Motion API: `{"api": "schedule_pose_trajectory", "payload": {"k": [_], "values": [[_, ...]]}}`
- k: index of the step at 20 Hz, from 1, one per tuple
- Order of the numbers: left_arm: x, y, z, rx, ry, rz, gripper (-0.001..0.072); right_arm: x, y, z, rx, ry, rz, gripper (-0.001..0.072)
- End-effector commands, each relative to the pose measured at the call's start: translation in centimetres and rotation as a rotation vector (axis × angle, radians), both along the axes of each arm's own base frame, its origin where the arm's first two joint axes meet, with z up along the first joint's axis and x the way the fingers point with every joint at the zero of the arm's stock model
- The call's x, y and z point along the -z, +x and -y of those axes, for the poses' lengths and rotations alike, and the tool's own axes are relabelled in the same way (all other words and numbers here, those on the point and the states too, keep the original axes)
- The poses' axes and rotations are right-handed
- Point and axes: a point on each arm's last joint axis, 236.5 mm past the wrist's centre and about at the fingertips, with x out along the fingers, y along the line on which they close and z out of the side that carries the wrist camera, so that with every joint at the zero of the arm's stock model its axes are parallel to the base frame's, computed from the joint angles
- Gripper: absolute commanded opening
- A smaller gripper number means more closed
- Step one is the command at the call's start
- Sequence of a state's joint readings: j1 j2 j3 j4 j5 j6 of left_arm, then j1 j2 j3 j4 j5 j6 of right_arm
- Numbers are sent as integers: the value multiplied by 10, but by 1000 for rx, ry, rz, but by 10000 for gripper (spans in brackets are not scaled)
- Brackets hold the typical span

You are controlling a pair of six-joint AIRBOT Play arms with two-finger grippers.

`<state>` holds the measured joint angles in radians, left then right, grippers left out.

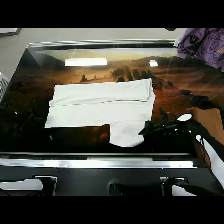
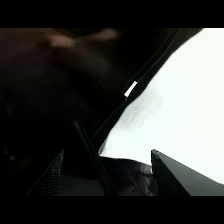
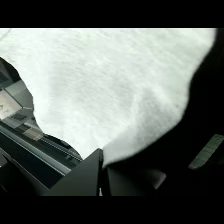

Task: Fold the clothes and pants, and hang the long-sleeved shirts on hangers.

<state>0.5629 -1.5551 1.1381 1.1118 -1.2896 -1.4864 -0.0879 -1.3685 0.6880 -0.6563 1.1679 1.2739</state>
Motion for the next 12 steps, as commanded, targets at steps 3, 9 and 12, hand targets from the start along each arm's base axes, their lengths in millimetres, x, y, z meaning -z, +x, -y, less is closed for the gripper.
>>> {"api": "schedule_pose_trajectory", "payload": {"k": [3, 9, 12], "values": [[18, -13, 17, 8, -105, 37, 615, -15, 7, 1, 17, -21, 61, 31], [26, -1, 37, 42, -138, 59, 611, -15, 7, 1, 21, -21, 62, 31], [30, 3, 44, 51, -145, 58, 573, -21, 12, 3, 31, -33, 98, 31]]}}
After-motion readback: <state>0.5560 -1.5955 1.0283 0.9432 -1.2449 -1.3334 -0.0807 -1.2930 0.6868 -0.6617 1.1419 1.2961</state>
